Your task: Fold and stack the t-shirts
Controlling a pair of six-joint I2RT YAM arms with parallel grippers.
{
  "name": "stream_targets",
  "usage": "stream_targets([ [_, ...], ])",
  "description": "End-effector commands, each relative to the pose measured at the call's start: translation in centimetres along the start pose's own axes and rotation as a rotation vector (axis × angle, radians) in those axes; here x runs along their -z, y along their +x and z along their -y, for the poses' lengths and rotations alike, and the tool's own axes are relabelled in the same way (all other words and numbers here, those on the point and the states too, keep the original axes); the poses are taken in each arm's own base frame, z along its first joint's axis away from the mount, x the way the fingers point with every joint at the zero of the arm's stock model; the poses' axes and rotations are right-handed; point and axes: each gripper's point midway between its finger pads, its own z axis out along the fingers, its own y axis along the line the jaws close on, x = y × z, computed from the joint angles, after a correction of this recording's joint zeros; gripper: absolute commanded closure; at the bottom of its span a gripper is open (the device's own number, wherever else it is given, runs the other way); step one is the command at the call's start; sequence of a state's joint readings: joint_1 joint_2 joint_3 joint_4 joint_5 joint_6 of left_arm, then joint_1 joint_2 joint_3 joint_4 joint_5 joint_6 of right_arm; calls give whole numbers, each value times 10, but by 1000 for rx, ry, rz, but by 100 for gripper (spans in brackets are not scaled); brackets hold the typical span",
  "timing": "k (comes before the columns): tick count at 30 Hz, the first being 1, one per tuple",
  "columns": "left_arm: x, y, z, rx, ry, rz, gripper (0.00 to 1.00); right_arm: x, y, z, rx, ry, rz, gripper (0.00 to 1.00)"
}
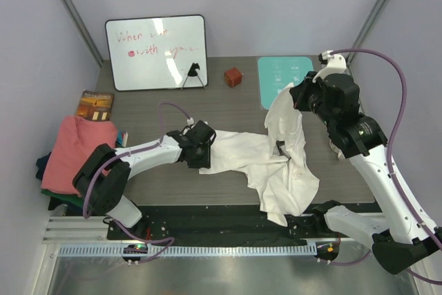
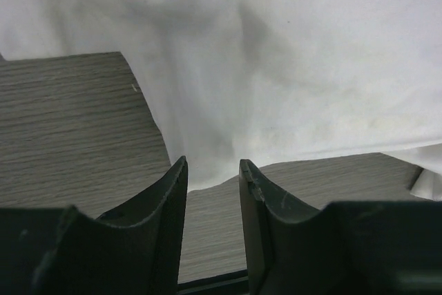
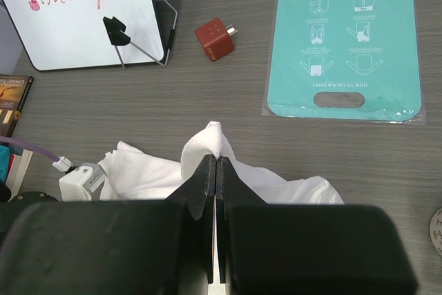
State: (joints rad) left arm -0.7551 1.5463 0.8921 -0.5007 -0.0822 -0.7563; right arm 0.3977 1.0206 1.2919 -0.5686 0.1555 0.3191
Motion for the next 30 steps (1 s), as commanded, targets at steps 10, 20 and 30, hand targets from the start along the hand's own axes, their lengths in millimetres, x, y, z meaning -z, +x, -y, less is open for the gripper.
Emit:
stream_targets([
  [10, -20, 2, 7, -29, -31, 9, 68, 8, -20, -3, 10, -17, 79, 99],
  [20, -46, 39, -4, -35, -109, -92, 100, 13, -25, -2, 12, -12, 95, 99],
  [30, 7, -3, 10, -58, -107, 77, 100, 26, -37, 11, 7, 55, 153, 99],
])
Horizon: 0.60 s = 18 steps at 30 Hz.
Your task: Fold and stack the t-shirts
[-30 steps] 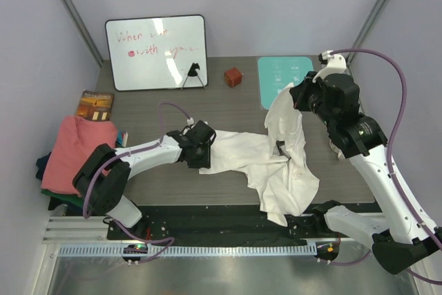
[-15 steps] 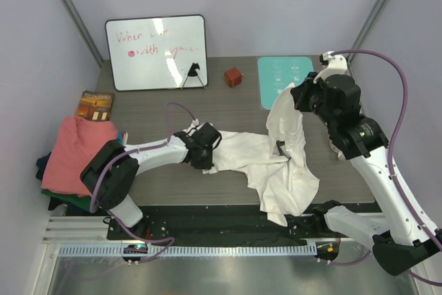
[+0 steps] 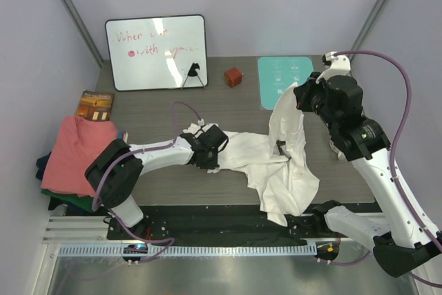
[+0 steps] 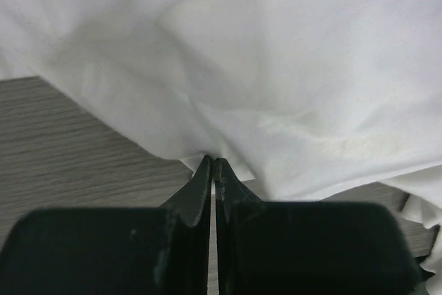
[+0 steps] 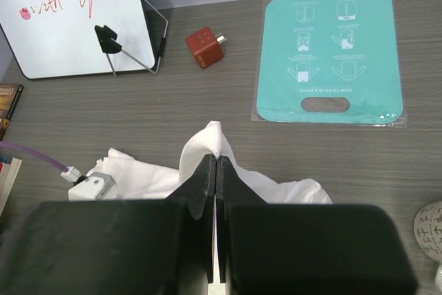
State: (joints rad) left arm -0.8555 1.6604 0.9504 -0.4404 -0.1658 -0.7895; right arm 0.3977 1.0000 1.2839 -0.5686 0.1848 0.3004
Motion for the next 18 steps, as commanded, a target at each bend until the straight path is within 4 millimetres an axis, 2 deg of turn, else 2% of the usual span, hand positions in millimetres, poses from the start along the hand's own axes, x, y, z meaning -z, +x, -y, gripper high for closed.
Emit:
stream_targets([
  [1, 39, -14, -20, 2, -89, 71, 100, 25, -41, 8, -14, 38, 152, 99],
  [2, 62, -31, -21, 18, -76, 154, 100, 34, -48, 11, -20, 55, 184, 99],
  [4, 92, -49, -24, 34, -78, 233, 100, 45, -61, 12, -22, 55, 223, 99],
  [5, 119, -65, -29, 59, -65, 323, 100, 52, -67, 13, -26, 56, 245, 99],
  [9, 187, -94, -42, 110, -50, 482, 100, 73, -84, 15, -42, 59, 300, 99],
  [11, 207, -101, -49, 113, -61, 521, 100, 82, -92, 13, -53, 47, 323, 99],
  [12, 225, -106, -53, 119, -62, 553, 100, 86, -95, 12, -56, 37, 330, 99],
  [15, 252, -115, -58, 123, -64, 593, 100, 100, -105, 2, -63, -20, 354, 99],
  [18, 273, -120, -60, 142, -43, 629, 100, 130, -119, -7, -77, -103, 427, 99],
])
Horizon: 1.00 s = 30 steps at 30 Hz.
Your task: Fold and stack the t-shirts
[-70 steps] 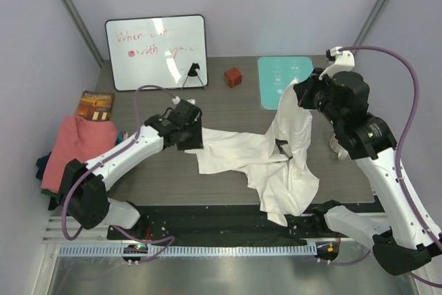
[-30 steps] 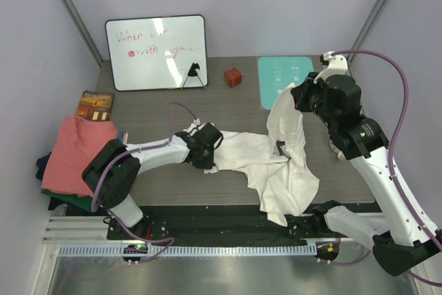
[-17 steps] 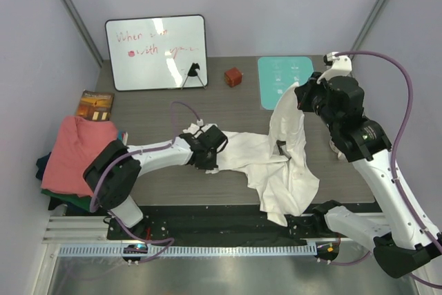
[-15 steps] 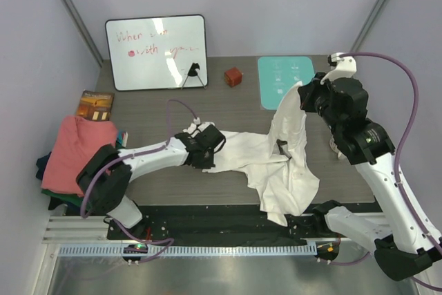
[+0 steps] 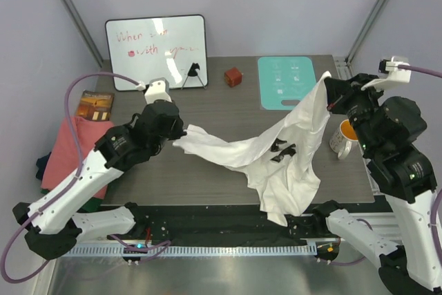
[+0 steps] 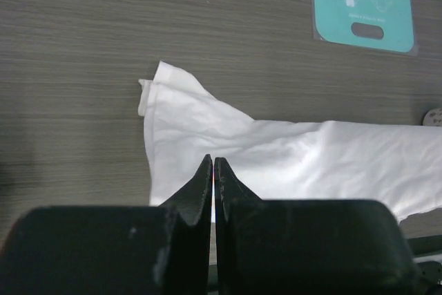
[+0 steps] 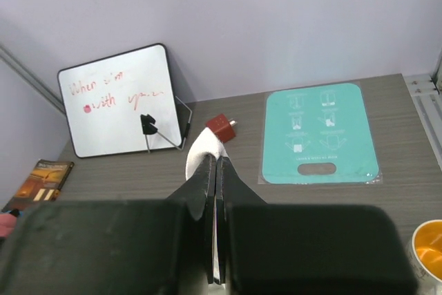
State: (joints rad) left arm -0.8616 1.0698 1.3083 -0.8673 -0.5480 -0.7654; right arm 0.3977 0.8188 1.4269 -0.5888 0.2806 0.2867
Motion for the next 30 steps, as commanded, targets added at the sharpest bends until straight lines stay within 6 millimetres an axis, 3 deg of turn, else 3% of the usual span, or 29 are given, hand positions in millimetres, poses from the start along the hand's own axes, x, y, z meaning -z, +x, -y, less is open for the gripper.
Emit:
stream_targets([
  [1, 19, -15, -24, -25, -73, 39, 100, 38, -47, -16, -45, -119, 147, 99],
  [7, 38, -27, -32, 28, -45, 95, 100, 69, -73, -15, -55, -144, 231, 99],
  [9, 32, -15, -30, 2, -46, 50, 99, 63, -63, -16, -48, -145, 186, 99],
  [10, 26, -8, -28, -9, -47, 19, 94, 59, -56, -18, -49, -148, 159, 99],
  [11, 14, 11, -26, -38, -60, -40, 87, 55, -48, -18, -47, -147, 132, 99],
  [12, 8, 26, -21, -37, -42, -92, 69, 52, -42, -19, -50, -154, 112, 99],
  [15, -21, 77, -15, -33, -17, -209, 54, 40, -16, -20, -61, -155, 52, 99],
  [21, -73, 177, 11, 23, 83, -429, 54, 18, 33, -15, -58, -133, -67, 99],
  [22, -74, 191, 18, 4, 99, -459, 55, 16, 37, -14, -57, -127, -76, 99],
  [28, -79, 241, 50, -127, 91, -541, 54, 5, 58, -8, -43, -98, -126, 99],
  [30, -76, 246, 60, -128, 104, -545, 53, 3, 61, -7, -40, -90, -135, 99],
])
